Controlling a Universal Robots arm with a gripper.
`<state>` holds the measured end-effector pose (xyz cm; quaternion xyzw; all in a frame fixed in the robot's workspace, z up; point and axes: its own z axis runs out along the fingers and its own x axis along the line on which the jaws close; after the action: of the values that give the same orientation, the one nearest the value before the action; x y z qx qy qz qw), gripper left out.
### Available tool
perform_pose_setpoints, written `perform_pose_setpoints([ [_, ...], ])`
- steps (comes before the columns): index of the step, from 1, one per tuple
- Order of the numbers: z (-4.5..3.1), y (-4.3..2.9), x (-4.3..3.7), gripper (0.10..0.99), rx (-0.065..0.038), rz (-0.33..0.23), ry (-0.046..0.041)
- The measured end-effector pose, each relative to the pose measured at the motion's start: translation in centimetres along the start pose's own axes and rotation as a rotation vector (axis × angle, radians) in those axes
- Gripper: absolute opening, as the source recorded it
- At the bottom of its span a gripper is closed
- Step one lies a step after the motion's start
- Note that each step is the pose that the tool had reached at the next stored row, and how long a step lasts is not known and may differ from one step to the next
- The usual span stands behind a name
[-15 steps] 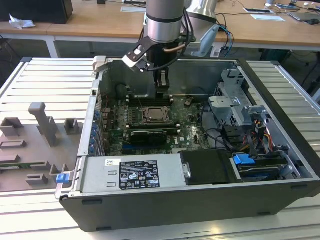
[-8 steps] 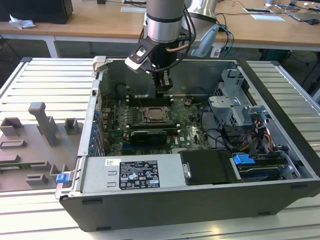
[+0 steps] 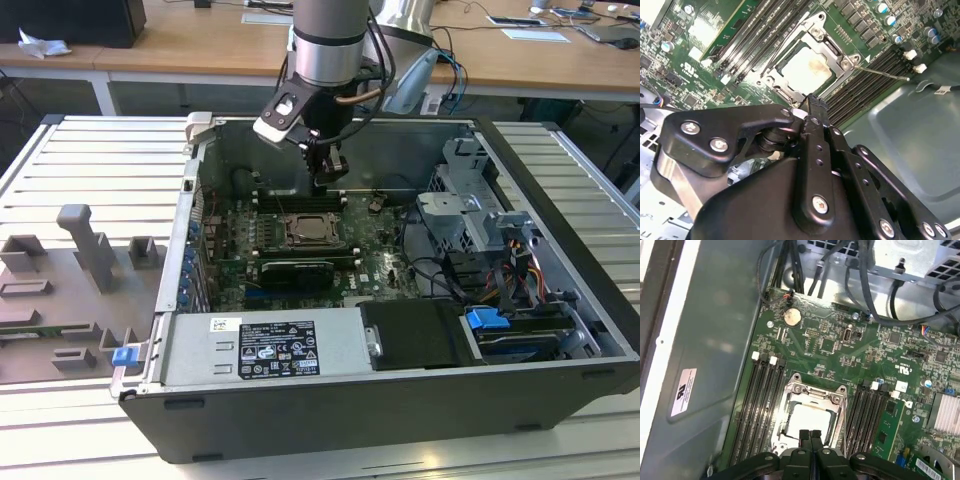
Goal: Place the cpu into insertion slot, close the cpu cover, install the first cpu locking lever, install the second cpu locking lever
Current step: 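Install the first cpu locking lever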
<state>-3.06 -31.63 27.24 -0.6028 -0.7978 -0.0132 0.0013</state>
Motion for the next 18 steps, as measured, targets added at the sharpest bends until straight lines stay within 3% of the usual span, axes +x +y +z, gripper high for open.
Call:
perform_pose_setpoints([
  [5,0.00,0.00,0.00,0.106,0.001,-0.074,0.0015],
  [18,0.00,0.00,0.00,0.106,0.003,-0.172,0.0034],
])
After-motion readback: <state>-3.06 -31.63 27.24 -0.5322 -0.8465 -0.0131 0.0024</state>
